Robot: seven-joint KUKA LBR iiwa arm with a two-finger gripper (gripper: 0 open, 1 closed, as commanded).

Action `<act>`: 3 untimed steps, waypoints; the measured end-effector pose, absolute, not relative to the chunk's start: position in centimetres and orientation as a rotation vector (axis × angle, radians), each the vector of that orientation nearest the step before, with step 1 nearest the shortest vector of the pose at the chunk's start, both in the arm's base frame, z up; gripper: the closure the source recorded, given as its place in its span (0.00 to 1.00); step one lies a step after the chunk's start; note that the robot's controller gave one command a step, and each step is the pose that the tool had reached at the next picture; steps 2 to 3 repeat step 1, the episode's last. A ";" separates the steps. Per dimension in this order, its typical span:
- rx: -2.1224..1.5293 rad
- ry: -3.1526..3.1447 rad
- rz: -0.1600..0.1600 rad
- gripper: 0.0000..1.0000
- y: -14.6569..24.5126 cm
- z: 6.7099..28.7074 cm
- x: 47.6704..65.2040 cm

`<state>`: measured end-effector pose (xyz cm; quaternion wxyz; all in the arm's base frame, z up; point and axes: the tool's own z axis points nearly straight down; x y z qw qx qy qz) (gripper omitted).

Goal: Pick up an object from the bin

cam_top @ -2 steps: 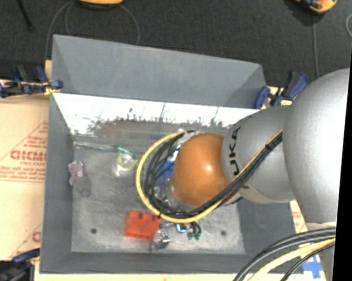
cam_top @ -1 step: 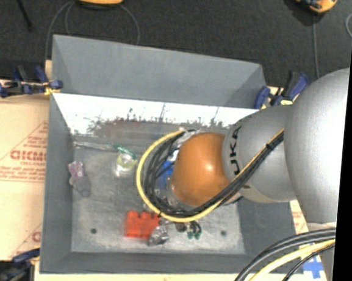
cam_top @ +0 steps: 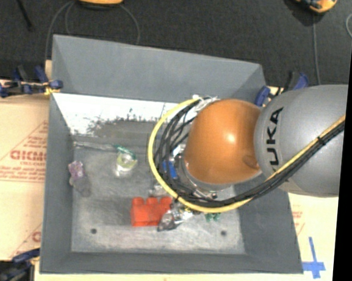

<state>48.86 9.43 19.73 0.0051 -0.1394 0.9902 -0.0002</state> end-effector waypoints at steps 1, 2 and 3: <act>-0.551 3.082 -0.004 1.00 7.1 26.2 50.1; -0.551 3.082 -0.004 1.00 7.1 26.2 50.1; -0.551 3.082 -0.004 1.00 7.1 26.2 50.1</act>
Offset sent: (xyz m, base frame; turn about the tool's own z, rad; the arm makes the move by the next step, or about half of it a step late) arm 0.0096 -0.0207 0.0600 -0.0784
